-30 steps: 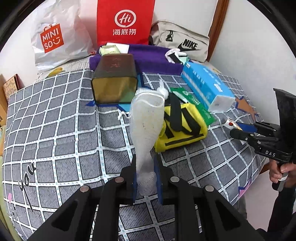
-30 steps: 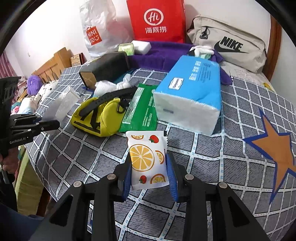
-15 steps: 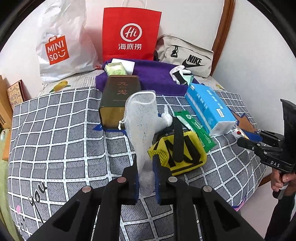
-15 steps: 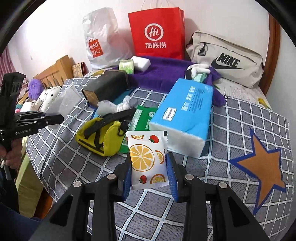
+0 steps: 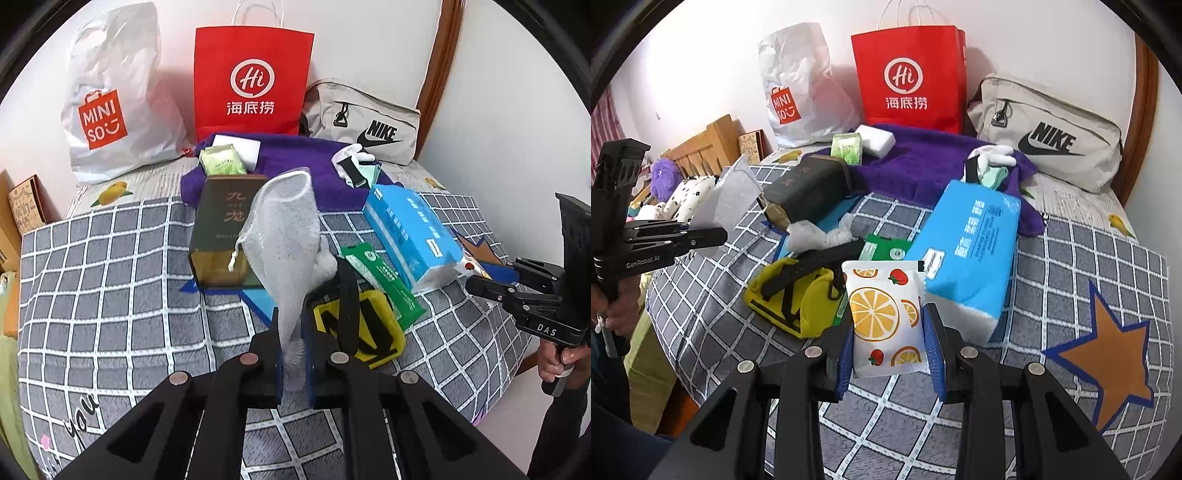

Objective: Organize soft objects
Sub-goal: 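Carry the snack packet and mesh bag over the purple towel with both tools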

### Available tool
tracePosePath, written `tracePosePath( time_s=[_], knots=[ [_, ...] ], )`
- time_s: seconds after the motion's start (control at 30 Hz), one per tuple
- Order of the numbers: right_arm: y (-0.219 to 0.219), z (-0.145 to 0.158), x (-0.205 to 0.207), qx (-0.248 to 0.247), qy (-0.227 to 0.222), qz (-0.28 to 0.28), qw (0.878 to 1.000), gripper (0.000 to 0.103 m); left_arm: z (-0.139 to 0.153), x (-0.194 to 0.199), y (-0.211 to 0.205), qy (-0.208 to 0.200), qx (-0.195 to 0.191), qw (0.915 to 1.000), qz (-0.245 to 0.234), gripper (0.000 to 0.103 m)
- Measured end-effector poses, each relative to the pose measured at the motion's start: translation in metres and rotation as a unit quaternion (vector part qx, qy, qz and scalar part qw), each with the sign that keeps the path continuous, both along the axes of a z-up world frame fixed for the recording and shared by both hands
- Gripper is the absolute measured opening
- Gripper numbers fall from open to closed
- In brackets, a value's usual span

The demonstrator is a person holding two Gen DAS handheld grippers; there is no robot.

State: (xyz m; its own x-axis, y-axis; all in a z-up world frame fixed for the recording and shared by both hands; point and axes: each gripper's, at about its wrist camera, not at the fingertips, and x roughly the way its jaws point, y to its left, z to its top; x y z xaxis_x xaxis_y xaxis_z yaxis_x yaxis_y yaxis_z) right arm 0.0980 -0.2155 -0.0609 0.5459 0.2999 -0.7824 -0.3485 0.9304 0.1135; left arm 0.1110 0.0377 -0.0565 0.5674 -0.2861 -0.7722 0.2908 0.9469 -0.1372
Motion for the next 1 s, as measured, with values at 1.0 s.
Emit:
tracePosePath(
  time_s=[1.0],
  knots=[
    [0.007, 0.046, 0.12, 0.024, -0.045, 0.004, 0.999, 0.034, 0.042, 0.108, -0.021, -0.031, 0.009, 0.9994, -0.006, 0.008]
  ],
)
